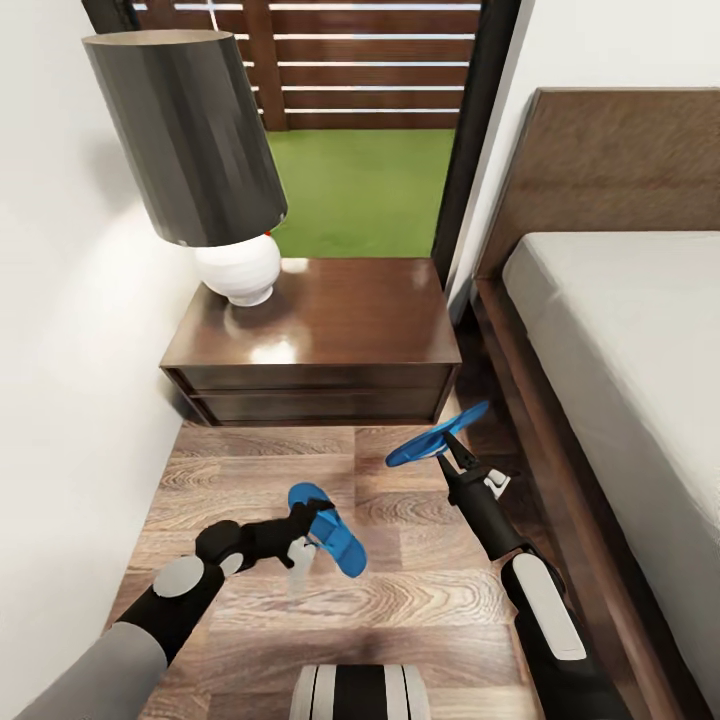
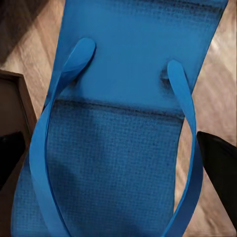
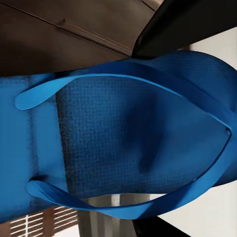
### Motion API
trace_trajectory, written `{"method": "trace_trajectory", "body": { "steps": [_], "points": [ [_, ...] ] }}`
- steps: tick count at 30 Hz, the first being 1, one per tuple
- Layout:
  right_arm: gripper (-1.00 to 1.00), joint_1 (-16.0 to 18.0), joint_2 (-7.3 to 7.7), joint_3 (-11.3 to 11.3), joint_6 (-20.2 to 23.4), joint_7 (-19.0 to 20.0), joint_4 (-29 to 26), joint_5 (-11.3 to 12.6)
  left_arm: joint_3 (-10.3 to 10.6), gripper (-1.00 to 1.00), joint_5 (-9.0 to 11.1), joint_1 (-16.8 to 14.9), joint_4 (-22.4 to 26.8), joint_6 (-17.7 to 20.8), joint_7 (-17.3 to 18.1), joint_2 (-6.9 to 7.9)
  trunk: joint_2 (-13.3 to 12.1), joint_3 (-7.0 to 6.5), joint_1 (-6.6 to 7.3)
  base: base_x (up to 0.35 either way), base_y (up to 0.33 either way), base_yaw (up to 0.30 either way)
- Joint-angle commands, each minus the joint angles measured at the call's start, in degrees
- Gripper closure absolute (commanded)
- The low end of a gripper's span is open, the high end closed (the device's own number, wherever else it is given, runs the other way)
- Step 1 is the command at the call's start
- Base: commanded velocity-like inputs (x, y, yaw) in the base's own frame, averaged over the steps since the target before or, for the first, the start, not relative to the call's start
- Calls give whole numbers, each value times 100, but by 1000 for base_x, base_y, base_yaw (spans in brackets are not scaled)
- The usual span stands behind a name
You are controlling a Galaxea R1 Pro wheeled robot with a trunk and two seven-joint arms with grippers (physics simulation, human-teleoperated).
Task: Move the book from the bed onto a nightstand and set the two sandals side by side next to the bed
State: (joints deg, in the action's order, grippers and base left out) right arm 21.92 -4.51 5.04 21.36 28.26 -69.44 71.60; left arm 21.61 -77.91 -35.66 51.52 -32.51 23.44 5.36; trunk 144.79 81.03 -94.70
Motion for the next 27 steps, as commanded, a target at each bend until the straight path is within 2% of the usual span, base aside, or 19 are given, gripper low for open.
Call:
{"method": "trace_trajectory", "body": {
  "steps": [1,3,4,6,7,8,9,10,11,15,18,19,21,24,25,26,27],
  "points": [
    [100,3,-6,15,53,4,0,47,-147,100,51,-1,7,-20,-7,-1,1,4,1,0,0,0],
    [100,5,-7,15,53,4,0,47,-468,100,147,2,7,-17,-18,-6,1,4,1,0,0,0],
    [100,5,-8,15,53,4,0,47,-530,100,160,2,7,-19,-28,-7,1,4,1,0,0,0],
    [100,5,-7,12,53,4,3,43,-563,100,134,5,34,-34,-41,-6,1,4,1,0,0,0],
    [100,5,-8,10,53,4,10,42,-509,100,54,5,47,-38,-45,-7,1,4,1,0,0,0],
    [100,1,-10,7,53,4,24,40,-259,100,-300,6,43,-31,-48,-3,1,4,1,0,0,0],
    [100,3,-10,9,53,4,27,39,-128,100,-550,5,25,-2,-47,-9,1,4,1,0,0,0],
    [100,3,-9,10,54,4,30,39,-9,100,-924,6,-1,115,-42,-21,1,4,1,0,0,0],
    [100,4,-8,12,58,4,31,39,48,100,-1162,5,-24,329,-49,-39,1,4,1,0,0,0],
    [100,3,-12,14,61,4,33,39,114,100,-1394,5,-54,1100,-70,-78,1,4,1,0,0,0],
    [100,4,-7,15,61,4,35,41,139,100,-1479,6,-96,1275,-100,-31,1,4,1,0,0,0],
    [100,5,-7,15,61,4,35,44,161,100,-1600,5,-115,1313,-106,-14,1,4,1,0,0,0],
    [100,5,-6,15,61,4,34,46,161,100,-1716,6,-126,1371,-110,-76,1,4,1,0,0,0],
    [100,5,-8,15,61,4,33,47,120,100,-1616,7,-137,1406,-111,-222,1,4,1,0,0,0],
    [100,3,-6,15,61,4,33,47,38,100,-1123,7,-151,1418,-113,-315,1,4,1,0,0,0],
    [100,2,-7,15,61,4,31,47,19,100,-806,5,-169,1420,-116,-331,1,4,1,0,0,0],
    [100,3,-7,15,61,4,32,47,0,100,-211,6,-227,1421,-112,-343,1,4,1,0,0,0]
  ]
}}
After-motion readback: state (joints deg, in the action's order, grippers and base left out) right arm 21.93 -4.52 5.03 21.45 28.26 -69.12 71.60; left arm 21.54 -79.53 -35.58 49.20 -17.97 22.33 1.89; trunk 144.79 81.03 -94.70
